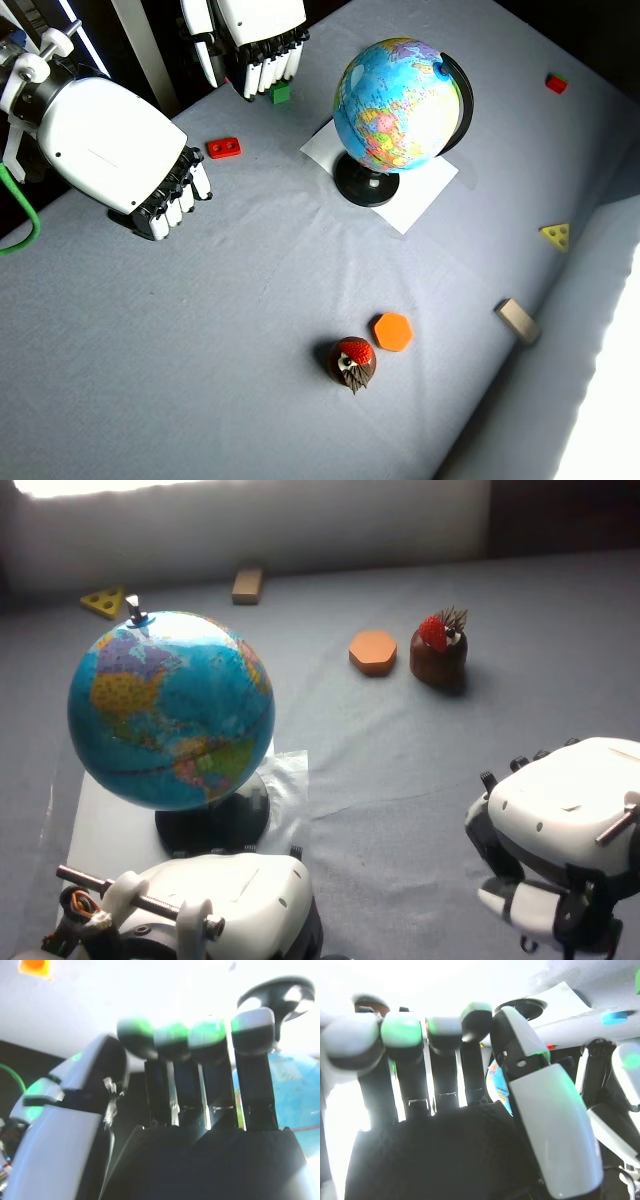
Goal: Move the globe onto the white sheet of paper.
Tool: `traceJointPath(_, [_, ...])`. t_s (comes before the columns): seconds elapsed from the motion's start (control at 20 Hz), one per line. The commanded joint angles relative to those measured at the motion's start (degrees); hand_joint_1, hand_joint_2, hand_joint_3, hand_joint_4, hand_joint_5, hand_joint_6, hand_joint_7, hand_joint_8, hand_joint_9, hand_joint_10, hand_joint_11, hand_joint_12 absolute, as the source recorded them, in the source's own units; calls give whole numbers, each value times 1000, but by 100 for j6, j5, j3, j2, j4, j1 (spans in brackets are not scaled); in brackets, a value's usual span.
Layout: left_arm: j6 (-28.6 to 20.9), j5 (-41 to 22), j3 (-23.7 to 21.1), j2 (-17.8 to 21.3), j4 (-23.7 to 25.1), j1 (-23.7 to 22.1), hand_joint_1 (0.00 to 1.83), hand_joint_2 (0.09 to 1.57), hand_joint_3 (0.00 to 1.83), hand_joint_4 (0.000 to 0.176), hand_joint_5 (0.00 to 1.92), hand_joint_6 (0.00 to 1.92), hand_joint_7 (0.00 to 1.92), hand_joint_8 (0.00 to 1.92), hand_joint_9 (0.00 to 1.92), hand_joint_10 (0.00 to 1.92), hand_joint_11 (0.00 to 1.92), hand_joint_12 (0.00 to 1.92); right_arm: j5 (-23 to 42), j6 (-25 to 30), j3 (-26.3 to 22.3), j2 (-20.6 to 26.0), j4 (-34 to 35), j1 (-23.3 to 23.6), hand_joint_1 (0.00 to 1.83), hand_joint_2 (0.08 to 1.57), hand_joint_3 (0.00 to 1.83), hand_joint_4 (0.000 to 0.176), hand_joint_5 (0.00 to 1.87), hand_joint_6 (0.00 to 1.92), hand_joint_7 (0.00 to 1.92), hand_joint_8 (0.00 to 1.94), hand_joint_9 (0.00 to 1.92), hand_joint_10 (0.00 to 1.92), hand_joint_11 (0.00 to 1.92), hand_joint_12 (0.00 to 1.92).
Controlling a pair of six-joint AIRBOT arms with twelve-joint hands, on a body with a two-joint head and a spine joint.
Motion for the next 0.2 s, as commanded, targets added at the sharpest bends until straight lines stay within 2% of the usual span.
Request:
traceJointPath(0.0, [-6,-102,-27,-12,354,-67,665,1459,5,0,962,1829,1006,1921,1139,1921,1088,1921,-32,22,-24,16,-368,58,949,961,897,0,651,1865,1135,1910,1217,1921,1283,1921])
traceJointPath(0.05, [-6,-127,-30,-13,342,-84,665,1459,4,0,961,1825,1006,1921,1140,1921,1088,1921,-32,21,-24,16,-395,58,951,927,962,0,668,1875,1144,1909,1222,1921,1288,1921])
traceJointPath(0.15, [-6,-140,-38,-13,339,-113,667,1460,4,0,963,1823,1006,1921,1140,1921,1088,1921,-34,8,-27,21,-444,66,952,918,979,0,673,1878,1147,1912,1224,1921,1290,1921])
